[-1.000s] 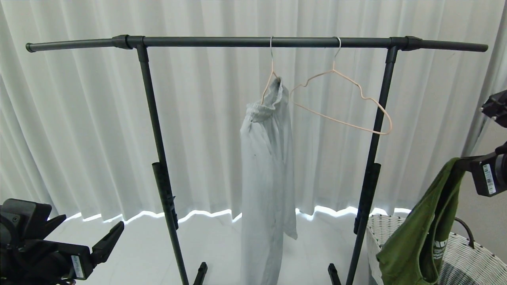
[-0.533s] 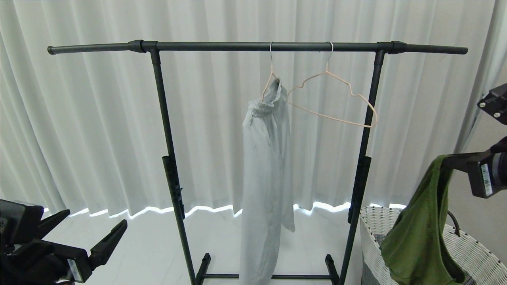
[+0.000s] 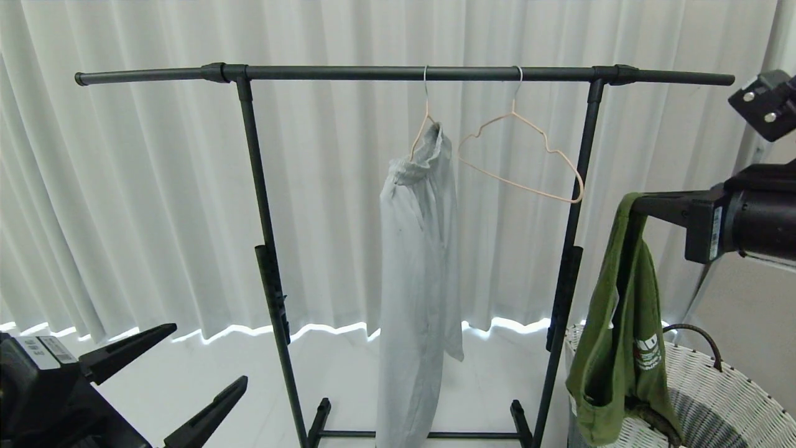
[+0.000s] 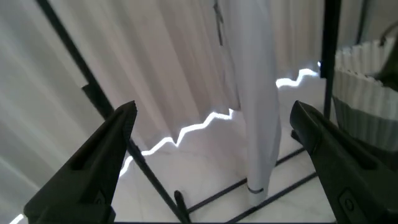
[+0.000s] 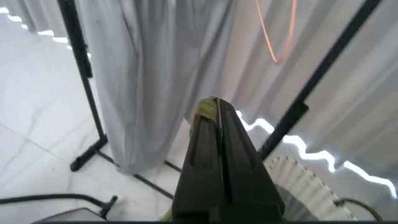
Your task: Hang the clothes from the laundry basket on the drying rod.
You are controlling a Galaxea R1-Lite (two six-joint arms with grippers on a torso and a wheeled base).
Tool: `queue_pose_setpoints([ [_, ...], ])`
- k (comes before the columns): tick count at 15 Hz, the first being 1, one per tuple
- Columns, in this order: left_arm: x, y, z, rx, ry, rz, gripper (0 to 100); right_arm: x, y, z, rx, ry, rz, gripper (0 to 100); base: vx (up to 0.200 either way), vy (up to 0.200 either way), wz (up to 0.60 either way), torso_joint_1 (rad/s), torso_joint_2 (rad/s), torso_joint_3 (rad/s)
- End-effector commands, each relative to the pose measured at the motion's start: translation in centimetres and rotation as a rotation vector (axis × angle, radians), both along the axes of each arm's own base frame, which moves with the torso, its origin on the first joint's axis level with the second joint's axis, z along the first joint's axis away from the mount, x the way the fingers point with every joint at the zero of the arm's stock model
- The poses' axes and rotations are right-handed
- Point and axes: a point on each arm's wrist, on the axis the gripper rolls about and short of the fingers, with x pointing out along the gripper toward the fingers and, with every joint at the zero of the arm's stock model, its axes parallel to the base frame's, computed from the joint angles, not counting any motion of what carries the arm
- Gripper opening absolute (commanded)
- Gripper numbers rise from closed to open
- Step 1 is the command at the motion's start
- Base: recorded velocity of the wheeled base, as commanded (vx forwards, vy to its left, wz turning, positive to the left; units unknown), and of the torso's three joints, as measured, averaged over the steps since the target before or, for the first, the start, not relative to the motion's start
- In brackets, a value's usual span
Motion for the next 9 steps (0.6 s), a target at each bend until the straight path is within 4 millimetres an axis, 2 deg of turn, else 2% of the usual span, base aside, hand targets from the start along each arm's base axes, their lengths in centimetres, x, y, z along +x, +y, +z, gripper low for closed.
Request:
queue_pose_setpoints([
  [1, 0.6, -1.4, 0.3, 0.007, 0.011, -0.122, 100, 1.6, 1.3, -0.1, 0.002, 0.001, 0.022, 0, 0.0, 0.0, 0.0, 0.0, 0.0, 0.0],
  [5, 2.9, -5.7, 2.5, -0.003, -0.01, -0.335, 100, 0.3, 3.6, 0.8, 0.069, -0.009, 0.158, 0, 0.0, 0.0, 0.0, 0.0, 0.0, 0.0],
  [6, 3.1, -6.3, 2.7, -0.002, -0.01, -0.363, 100, 0.1, 4.0, 0.8, 0.08, -0.012, 0.177, 0, 0.0, 0.0, 0.0, 0.0, 0.0, 0.0],
  [7, 3.4, -8.2, 3.2, -0.006, -0.017, -0.441, 100, -0.3, 5.0, 0.9, 0.098, -0.024, 0.222, 0, 0.0, 0.0, 0.0, 0.0, 0.0, 0.0],
  [9, 4.1, -10.2, 3.4, -0.003, -0.006, -0.499, 100, -0.5, 6.0, 1.0, 0.102, -0.038, 0.262, 0, 0.0, 0.0, 0.0, 0.0, 0.0, 0.0],
])
